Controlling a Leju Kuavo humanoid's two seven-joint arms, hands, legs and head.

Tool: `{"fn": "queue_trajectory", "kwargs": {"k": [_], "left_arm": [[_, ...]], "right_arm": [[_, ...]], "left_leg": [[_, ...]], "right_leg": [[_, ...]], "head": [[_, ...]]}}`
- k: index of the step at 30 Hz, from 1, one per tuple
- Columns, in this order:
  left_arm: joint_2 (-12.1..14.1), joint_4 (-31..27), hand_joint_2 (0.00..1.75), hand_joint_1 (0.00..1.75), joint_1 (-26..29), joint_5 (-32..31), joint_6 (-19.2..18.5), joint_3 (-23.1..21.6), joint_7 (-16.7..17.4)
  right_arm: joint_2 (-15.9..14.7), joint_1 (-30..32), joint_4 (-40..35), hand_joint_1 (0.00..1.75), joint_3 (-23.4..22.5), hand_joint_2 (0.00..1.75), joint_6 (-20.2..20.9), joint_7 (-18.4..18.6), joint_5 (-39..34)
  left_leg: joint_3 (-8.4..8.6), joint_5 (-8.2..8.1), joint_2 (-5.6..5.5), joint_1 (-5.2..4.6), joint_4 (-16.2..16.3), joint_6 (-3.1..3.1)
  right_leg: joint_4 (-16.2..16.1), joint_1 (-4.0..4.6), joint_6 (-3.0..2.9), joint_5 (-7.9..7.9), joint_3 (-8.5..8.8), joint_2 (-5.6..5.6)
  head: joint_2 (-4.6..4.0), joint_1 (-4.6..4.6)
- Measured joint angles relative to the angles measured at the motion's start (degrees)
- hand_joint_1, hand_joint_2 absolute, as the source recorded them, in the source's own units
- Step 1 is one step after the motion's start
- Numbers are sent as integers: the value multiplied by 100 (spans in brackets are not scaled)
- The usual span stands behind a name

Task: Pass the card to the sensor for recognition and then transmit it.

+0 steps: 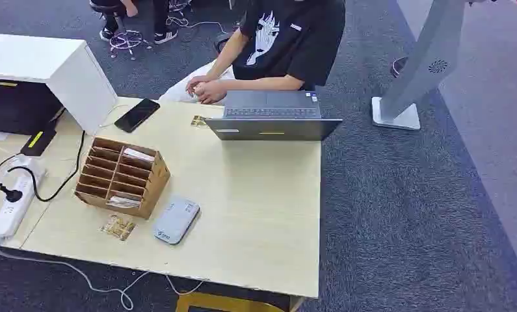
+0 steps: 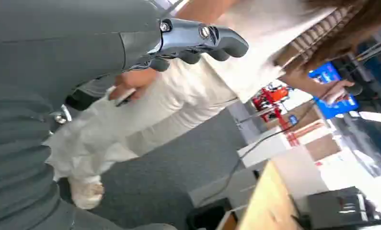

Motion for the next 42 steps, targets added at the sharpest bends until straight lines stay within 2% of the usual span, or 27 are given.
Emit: {"fn": "queue_trajectory", "kwargs": {"k": [6, 9, 12, 14, 17, 21, 25, 29, 33, 38, 42], "left_arm": [[20, -704, 175, 0, 298, 249, 2, -569, 0], [22, -1285, 175, 0, 496, 225, 2, -993, -2], [31, -1854, 175, 0, 518, -135, 20, -1467, -2], [48, -2223, 175, 0, 508, -648, 20, -1887, -9], [79, -2485, 175, 0, 494, -897, 22, -2328, -11], [90, -2673, 175, 0, 489, -1074, 35, -2607, -11], [173, -2634, 175, 0, 363, -2062, 33, -3114, -11], [293, -2085, 175, 0, -90, -2863, 33, -3448, -11], [400, -1539, 175, 0, -472, -3084, 33, -3612, -11], [463, -1243, 175, 0, -656, -3110, 33, -3676, -11], [557, -812, 175, 0, -934, -3703, 33, -3698, 28]], "right_arm": [[0, -13, 0, 0, 26, 175, 0, 66, 31], [2, -13, 0, 0, 55, 175, 0, 138, 90], [9, -31, -2, 0, 61, 175, 7, 184, 87], [13, -38, -4, 0, 61, 175, 13, 208, 85], [13, -47, -7, 0, 63, 175, 24, 214, 68], [13, -48, -7, 0, 61, 175, 28, 214, 70], [13, -75, -7, 0, 61, 175, 105, 208, 94], [11, -103, -9, 0, 61, 175, 175, 44, 79], [-7, -108, -9, 0, 59, 175, 221, -61, 52], [-15, -108, -9, 0, 59, 175, 223, -70, 52], [-20, -122, -9, 0, 59, 175, 295, -81, 87]], "left_leg": [[2, 0, 3, 0, 0, 0], [3, 0, 8, 0, 1, 0], [4, 2, 3, -1, 2, 3], [4, 3, 3, -1, 2, 3], [5, 6, 14, -1, 2, 5], [5, 6, 14, -1, 3, 5], [7, 6, 14, -2, 3, 5], [6, 12, 15, -2, 3, 9], [6, 17, 23, -1, 3, 7], [4, 17, 26, -1, 3, 7], [-1, 17, 23, -1, 3, 8]], "right_leg": [[0, 0, 0, 0, 1, 3], [0, 0, 0, 1, -8, 2], [0, -1, 1, 2, 0, -1], [0, -1, 3, 7, 2, 0], [0, -1, -1, 11, 2, 7], [0, -1, 0, 10, -2, 8], [0, -2, 0, 11, -6, 8], [0, -1, 4, 19, -1, 9], [0, -1, 1, 27, -3, 16], [0, -1, 1, 27, -6, 19], [0, -1, 1, 27, -9, 16]], "head": [[0, 0], [0, 0], [0, 2], [0, 0], [0, 2], [0, 0], [0, 2], [0, 2], [0, 0], [0, 2], [0, 2]]}}
